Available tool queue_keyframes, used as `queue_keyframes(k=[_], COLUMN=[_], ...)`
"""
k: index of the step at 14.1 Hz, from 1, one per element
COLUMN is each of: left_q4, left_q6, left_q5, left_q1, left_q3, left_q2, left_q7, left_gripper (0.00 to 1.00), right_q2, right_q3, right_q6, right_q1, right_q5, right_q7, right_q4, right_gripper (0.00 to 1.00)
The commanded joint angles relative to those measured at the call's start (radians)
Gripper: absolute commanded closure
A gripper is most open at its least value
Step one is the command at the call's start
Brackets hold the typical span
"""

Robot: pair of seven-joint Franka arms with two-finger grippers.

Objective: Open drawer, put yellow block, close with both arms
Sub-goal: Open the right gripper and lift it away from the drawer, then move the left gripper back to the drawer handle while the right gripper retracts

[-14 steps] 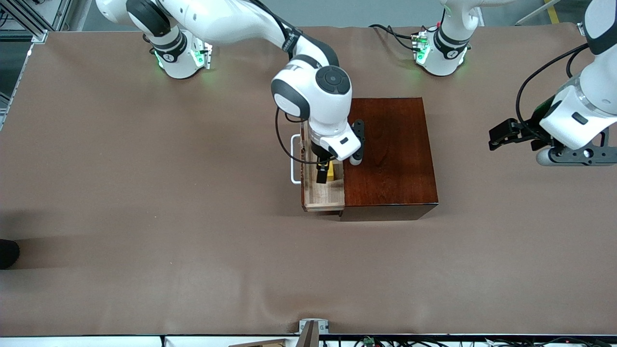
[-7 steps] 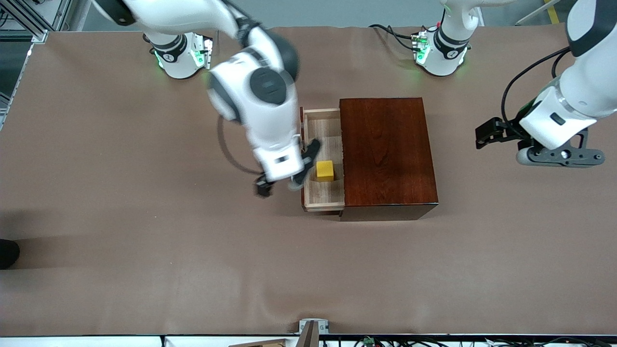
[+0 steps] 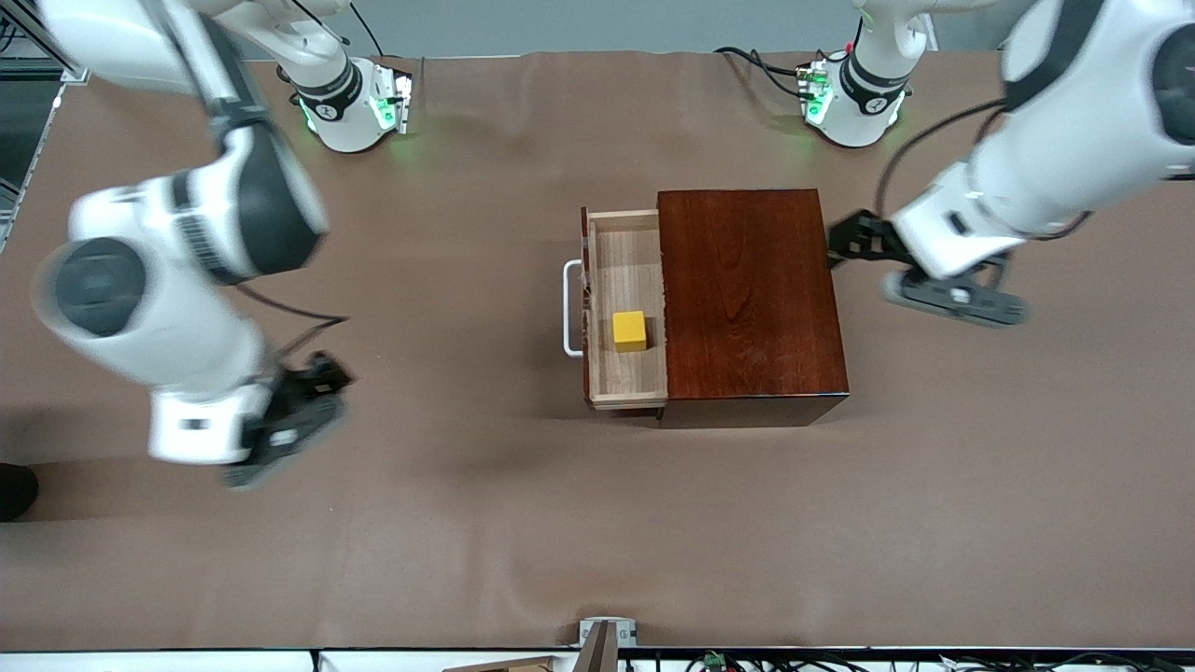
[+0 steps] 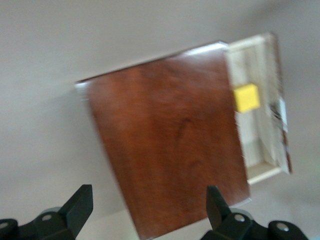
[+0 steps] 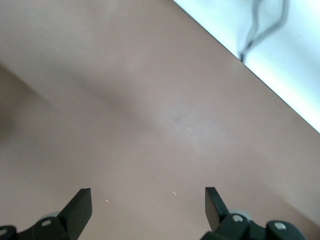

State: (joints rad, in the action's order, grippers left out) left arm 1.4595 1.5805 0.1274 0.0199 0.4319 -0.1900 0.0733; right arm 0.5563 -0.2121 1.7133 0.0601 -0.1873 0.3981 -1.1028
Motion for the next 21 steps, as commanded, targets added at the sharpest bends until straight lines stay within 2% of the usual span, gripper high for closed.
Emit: queue_keyframes(k=[1, 2, 4, 6, 8, 10, 13, 16, 17, 21], left_q4=[-0.013, -0.019, -0.063, -0.096, -0.099, -0.100, -0.111, -0.165, -0.166, -0.166], left_q6=[0.044, 0.064, 0.095, 0.154, 0.274, 0.367, 0.486, 0.535, 0.571, 0.598], left_q5=[0.015, 0.015, 0.011, 0.001, -0.005, -0.026, -0.239, -0.408, -0.451, -0.457], left_q1=[0.003, 0.002, -0.041, -0.147, -0.225, -0.288, -0.386, -0.454, -0.478, -0.577], left_q3=[0.117, 0.158, 0.220, 0.223, 0.220, 0.214, 0.212, 0.192, 0.171, 0.022], left_q2=[-0.017, -0.038, -0.109, -0.164, -0.213, -0.274, -0.391, -0.524, -0.554, -0.569], left_q7=[-0.122, -0.179, -0.310, -0.445, -0.475, -0.527, -0.578, -0.587, -0.604, -0.604], left_gripper=[0.00, 0.00, 0.00, 0.00, 0.00, 0.00, 0.00, 0.00, 0.00, 0.00], right_q2=[-0.123, -0.180, -0.266, -0.356, -0.427, -0.461, -0.509, -0.588, -0.595, -0.596], right_q3=[-0.010, 0.006, 0.086, 0.195, 0.278, 0.284, 0.275, 0.276, 0.275, 0.278], right_q6=[-0.004, -0.001, 0.000, -0.003, -0.004, -0.032, -0.095, -0.087, -0.087, -0.104], right_q1=[-0.055, -0.066, -0.055, -0.033, -0.002, -0.035, -0.094, -0.103, -0.106, -0.094], right_q5=[0.019, 0.020, 0.055, 0.164, 0.184, 0.184, 0.187, 0.192, 0.192, 0.230], right_q7=[-0.019, -0.019, -0.022, -0.021, -0.021, -0.025, -0.088, -0.096, -0.123, -0.228], right_q4=[-0.116, -0.173, -0.262, -0.340, -0.399, -0.413, -0.423, -0.523, -0.532, -0.546], right_gripper=[0.00, 0.00, 0.00, 0.00, 0.00, 0.00, 0.00, 0.00, 0.00, 0.00])
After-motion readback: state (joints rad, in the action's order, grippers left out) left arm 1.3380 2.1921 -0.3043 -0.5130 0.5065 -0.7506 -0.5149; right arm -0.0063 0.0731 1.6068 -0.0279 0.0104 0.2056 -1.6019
